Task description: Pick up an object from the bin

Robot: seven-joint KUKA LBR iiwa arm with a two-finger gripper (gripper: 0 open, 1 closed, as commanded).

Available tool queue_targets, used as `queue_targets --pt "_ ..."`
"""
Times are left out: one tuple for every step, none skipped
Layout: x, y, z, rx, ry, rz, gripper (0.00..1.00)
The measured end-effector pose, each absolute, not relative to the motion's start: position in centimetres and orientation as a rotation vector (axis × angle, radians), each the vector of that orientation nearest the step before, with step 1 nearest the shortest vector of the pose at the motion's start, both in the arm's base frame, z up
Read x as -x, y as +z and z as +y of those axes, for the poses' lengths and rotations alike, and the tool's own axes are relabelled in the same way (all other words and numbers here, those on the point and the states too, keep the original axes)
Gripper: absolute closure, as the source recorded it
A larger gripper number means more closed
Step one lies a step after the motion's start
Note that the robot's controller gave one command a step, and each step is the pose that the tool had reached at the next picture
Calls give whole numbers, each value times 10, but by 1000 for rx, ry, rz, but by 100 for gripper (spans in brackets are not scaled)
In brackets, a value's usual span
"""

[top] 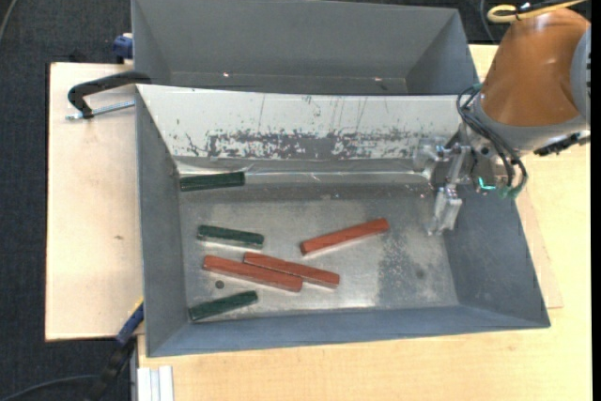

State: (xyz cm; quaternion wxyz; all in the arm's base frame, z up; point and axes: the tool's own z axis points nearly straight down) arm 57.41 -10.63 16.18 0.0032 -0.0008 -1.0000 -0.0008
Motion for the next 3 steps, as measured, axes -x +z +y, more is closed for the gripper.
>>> queue_targets --pt "-554 66 -35 -199 -8 -3128 0" --pt "-556 71 -39 -194 -1 -3136 100" --pt "-535 238 11 -332 -1 -3139 100"
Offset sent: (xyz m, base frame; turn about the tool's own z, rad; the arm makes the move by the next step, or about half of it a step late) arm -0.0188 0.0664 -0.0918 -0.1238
